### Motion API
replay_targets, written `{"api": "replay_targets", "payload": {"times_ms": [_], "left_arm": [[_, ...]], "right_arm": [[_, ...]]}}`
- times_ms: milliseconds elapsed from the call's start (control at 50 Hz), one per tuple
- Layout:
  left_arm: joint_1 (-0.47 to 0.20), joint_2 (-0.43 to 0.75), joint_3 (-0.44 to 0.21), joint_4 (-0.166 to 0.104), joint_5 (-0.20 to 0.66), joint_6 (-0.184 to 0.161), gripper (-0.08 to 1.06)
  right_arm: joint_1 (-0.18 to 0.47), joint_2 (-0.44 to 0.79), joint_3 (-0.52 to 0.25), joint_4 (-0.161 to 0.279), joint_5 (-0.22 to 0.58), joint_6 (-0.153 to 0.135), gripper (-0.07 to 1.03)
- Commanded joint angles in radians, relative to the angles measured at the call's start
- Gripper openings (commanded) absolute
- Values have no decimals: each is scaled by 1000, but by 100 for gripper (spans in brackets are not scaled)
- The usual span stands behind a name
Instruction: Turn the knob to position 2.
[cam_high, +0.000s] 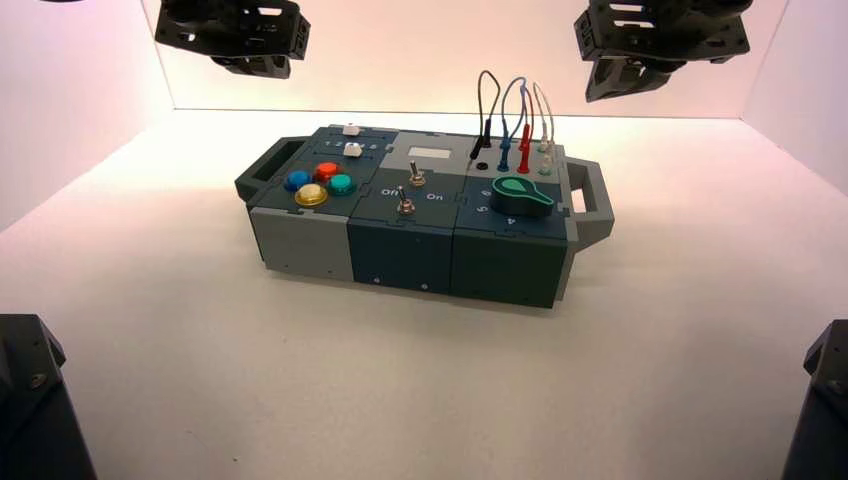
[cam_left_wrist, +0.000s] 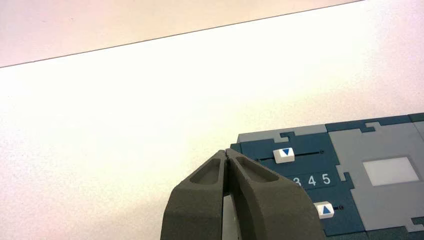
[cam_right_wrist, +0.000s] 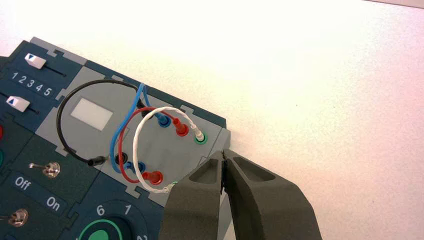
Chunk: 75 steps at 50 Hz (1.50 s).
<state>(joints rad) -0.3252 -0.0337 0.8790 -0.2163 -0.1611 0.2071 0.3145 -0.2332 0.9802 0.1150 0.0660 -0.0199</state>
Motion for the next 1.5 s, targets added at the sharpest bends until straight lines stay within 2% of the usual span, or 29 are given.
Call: {"api": "replay_targets", "payload": {"times_ms": [20,260,500,700,880,1020,1200,1400,1500], "left_arm": [[3,-12,-18,0,-6,-3,-3],[2,-12,-18,0,-5,-3,-3],[3,-18,-25,0,28,-3,-3],[3,-15,-26,0,29,-3,-3],[3,-3,-32,0,29,-2,-3],[3,15,-41,0,38,-2,-3],[3,25,-54,0,52,-2,-3],[3,29,-54,0,54,-2,-3],[2,29,-55,0,55,-2,-3]], "right_arm": [[18,-17,-31,3,-5,0,-2],[25,-18,-34,3,-5,0,-2],[48,-23,-61,5,80,0,-2],[158,-18,-60,3,115,-3,-2],[218,-5,-40,6,143,2,-2],[244,-25,-3,46,155,6,-2],[268,-66,29,66,189,5,-2],[353,-146,46,114,239,5,-2],[371,-178,58,143,247,6,-2]]}}
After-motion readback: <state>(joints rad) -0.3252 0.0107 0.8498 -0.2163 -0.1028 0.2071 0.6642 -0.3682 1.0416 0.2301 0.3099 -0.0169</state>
